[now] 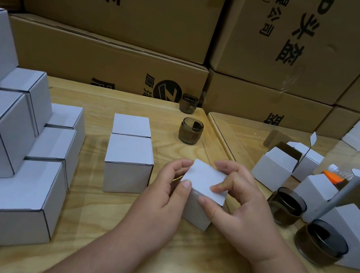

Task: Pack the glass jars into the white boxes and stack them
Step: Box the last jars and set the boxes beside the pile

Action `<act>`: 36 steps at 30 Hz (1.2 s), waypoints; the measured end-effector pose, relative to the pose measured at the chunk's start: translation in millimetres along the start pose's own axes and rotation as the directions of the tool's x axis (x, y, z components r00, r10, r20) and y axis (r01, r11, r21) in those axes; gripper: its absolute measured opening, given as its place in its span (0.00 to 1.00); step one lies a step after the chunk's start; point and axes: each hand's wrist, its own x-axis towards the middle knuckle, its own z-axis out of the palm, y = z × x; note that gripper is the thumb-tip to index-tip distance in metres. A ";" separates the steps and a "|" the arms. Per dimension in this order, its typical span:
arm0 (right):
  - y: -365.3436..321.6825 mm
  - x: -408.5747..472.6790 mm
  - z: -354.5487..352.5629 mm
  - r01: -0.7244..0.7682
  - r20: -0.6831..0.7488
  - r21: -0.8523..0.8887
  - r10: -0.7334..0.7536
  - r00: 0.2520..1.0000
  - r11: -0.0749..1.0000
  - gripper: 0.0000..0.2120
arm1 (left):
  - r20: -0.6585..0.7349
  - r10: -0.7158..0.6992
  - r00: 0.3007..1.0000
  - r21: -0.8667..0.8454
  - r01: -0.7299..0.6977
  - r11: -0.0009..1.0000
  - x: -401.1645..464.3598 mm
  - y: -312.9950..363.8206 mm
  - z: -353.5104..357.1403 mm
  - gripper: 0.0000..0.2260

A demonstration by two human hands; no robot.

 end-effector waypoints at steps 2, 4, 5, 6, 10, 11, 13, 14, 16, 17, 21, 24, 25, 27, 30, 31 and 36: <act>5.2 -1.0 3.9 -0.043 -0.028 -0.016 0.043 0.999 0.999 0.13 | 0.010 -0.003 1.000 -0.021 0.004 1.000 -0.4 0.0 1.2 0.16; 10.5 0.6 12.0 -0.081 -0.061 -0.042 0.079 0.995 0.996 0.15 | 0.027 -0.012 1.000 -0.040 0.013 0.999 -0.6 0.4 2.2 0.17; 13.0 3.1 16.6 -0.098 -0.085 -0.053 0.093 0.992 0.994 0.15 | 0.034 -0.014 0.999 -0.035 0.015 0.999 -0.6 1.4 2.4 0.18; 15.5 6.6 21.0 -0.108 -0.106 -0.059 0.102 0.989 0.992 0.15 | 0.033 -0.016 0.999 -0.025 0.017 1.000 -0.3 2.5 2.2 0.19; 26.9 24.6 35.3 -0.129 -0.137 -0.096 0.115 0.984 0.987 0.14 | -0.029 -0.022 0.999 0.047 0.023 0.999 -2.7 6.0 1.8 0.17; 29.8 29.2 38.2 -0.126 -0.133 -0.116 0.110 0.985 0.985 0.14 | -0.049 -0.019 0.999 0.081 0.023 0.996 -3.7 6.3 1.7 0.16; 34.9 39.6 44.1 -0.123 -0.129 -0.125 0.107 0.986 0.984 0.15 | -0.048 -0.003 0.999 0.118 0.008 0.993 -6.1 7.7 1.1 0.11; 36.4 45.5 47.5 -0.126 -0.119 -0.119 0.112 0.987 0.985 0.16 | -0.017 0.004 1.000 0.114 -0.002 0.993 -7.0 9.2 0.6 0.08; 37.2 58.0 55.2 -0.137 -0.082 -0.116 0.128 0.988 0.984 0.18 | 0.089 0.014 0.996 0.123 -0.025 0.992 -7.9 12.7 0.1 0.03; 38.0 64.4 59.2 -0.132 -0.063 -0.128 0.125 0.990 0.983 0.19 | 0.139 0.025 0.990 0.155 -0.047 0.987 -8.3 14.1 -0.2 0.04; 40.5 88.1 76.0 -0.072 -0.033 -0.189 0.067 0.997 0.979 0.20 | 0.222 0.030 0.975 0.253 -0.088 0.964 -9.0 17.3 -0.7 0.07; 41.4 102.3 85.3 -0.025 -0.016 -0.184 0.023 1.000 0.983 0.20 | 0.219 0.001 0.976 0.228 -0.053 0.972 -8.2 20.0 -2.6 0.06; 41.5 104.8 87.4 -0.003 -0.009 -0.182 0.002 1.000 0.983 0.20 | 0.219 -0.007 0.976 0.227 -0.044 0.973 -7.7 20.1 -2.9 0.07; 42.0 106.4 90.4 0.034 0.000 -0.180 -0.035 0.999 0.983 0.19 | 0.222 -0.014 0.975 0.236 -0.040 0.971 -7.5 21.4 -3.5 0.09; 45.0 105.1 91.5 0.081 -0.014 -0.186 -0.085 0.996 0.979 0.21 | 0.225 -0.036 0.974 0.247 -0.022 0.969 -7.9 24.5 -4.6 0.05; 45.8 104.9 91.5 0.092 -0.020 -0.184 -0.098 0.995 0.978 0.22 | 0.228 -0.046 0.973 0.244 -0.011 0.970 -7.9 25.0 -5.1 0.04; 46.3 105.0 91.7 0.119 -0.020 -0.175 -0.125 0.992 0.977 0.23 | 0.233 -0.081 0.969 0.222 0.028 0.975 -8.5 25.6 -4.7 0.06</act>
